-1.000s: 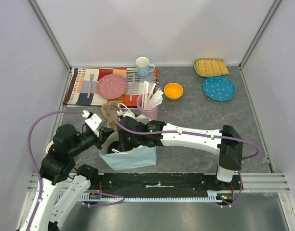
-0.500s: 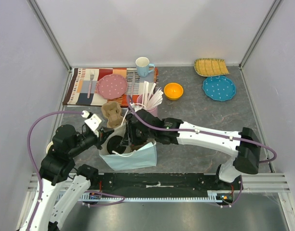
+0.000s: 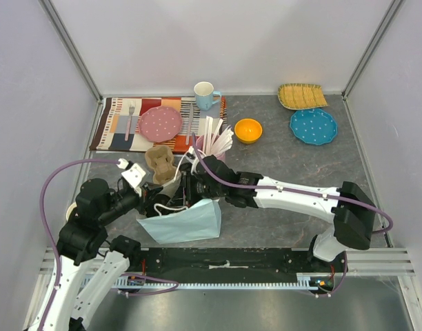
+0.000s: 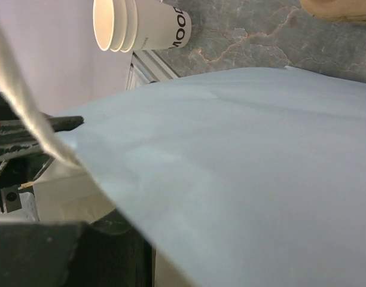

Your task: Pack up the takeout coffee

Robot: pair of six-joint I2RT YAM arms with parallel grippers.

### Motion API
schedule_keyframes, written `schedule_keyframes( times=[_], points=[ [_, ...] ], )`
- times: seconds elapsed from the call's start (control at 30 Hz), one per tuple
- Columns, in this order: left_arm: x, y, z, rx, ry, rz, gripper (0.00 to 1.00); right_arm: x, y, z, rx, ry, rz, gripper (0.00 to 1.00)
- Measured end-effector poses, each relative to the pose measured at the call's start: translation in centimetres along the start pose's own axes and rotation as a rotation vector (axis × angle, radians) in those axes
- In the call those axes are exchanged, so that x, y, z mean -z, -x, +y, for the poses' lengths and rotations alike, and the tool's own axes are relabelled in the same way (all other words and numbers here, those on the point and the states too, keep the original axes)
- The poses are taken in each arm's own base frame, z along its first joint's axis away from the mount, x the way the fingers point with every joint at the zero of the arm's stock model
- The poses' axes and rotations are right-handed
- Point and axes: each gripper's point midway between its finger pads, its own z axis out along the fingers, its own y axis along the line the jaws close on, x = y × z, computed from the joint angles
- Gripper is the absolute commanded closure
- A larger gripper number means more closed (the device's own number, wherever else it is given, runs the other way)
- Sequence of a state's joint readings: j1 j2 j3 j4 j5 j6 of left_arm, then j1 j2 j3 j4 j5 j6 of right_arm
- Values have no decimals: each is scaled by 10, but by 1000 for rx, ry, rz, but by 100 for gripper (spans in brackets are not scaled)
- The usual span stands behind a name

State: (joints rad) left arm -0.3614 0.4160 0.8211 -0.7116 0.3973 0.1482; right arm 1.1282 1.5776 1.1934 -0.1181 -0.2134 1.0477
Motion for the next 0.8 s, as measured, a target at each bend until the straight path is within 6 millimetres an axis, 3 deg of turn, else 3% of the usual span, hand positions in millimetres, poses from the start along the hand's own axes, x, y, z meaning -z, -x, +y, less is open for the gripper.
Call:
schedule_keyframes(
  times=[0.43,0.63,0.8],
  points=[
    [0,-4,1,-6,2,15,98,-11,-8,-12,9,-27,75,100],
    [0,-4,1,-15,2,15,98,-14,-9,-27,58,-114,103,99],
    [0,-4,1,-18,2,16,98,-14,-8,-38,89,-194,123,79]
  ],
)
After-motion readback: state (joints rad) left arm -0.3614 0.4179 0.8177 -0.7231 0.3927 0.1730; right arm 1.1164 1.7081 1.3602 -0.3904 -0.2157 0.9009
